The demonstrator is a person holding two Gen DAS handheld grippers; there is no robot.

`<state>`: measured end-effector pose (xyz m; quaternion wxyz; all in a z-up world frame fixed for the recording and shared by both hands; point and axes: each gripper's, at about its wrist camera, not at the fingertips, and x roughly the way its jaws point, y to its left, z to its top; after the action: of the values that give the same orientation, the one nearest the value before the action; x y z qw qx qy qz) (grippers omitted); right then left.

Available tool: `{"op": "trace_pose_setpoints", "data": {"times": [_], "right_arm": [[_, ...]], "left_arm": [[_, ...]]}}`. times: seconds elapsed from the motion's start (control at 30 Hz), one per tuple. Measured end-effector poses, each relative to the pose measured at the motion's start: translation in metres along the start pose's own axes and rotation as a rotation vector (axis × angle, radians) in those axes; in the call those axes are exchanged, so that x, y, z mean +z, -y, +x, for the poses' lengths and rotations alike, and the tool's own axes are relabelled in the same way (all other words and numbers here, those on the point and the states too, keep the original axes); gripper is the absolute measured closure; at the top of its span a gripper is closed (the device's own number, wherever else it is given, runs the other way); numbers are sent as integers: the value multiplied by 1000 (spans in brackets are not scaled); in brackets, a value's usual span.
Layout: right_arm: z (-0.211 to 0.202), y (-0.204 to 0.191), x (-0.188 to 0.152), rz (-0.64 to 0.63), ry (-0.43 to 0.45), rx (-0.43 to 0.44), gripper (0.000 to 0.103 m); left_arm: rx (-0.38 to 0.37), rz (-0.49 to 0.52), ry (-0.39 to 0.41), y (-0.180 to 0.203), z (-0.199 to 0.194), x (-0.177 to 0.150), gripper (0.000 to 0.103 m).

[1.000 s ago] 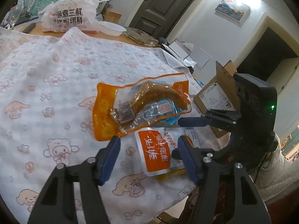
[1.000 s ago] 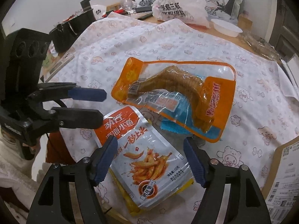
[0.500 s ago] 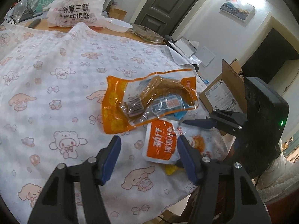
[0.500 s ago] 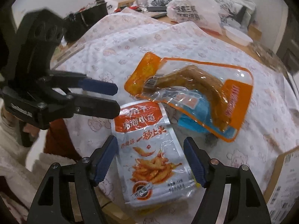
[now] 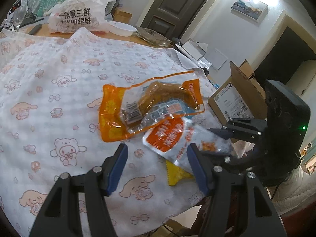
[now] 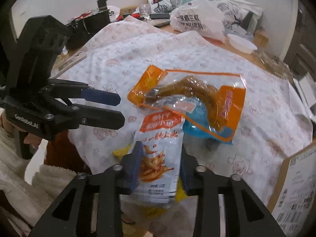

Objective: Organize snacks
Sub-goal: 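Grasp and lift the white-and-orange fish-snack pouch with the right gripper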

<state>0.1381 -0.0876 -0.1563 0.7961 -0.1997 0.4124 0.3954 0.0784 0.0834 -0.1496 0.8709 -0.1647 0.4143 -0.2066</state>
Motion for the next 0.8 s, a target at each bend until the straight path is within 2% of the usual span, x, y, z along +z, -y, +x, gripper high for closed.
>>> {"op": "trace_pose_setpoints", "data": {"times": [0.07, 0.1, 0.27, 0.53, 0.6, 0.8], "right_arm": [[0, 1, -2, 15, 0, -35, 42], [0, 1, -3, 21, 3, -39, 38], [2, -7, -1, 17, 32, -9, 30], [27, -17, 9, -41, -4, -26, 30], [29, -19, 8, -56, -22, -42, 39], [10, -16, 3, -35, 24, -72, 40]], "left_arm": [[4, 2, 2, 1, -1, 0, 43], [6, 3, 3, 2, -2, 0, 44], [9, -7, 7, -2, -2, -2, 44], [20, -34, 9, -15, -3, -3, 44], [22, -37, 6, -15, -2, -4, 44], [19, -26, 8, -11, -3, -4, 44]]}}
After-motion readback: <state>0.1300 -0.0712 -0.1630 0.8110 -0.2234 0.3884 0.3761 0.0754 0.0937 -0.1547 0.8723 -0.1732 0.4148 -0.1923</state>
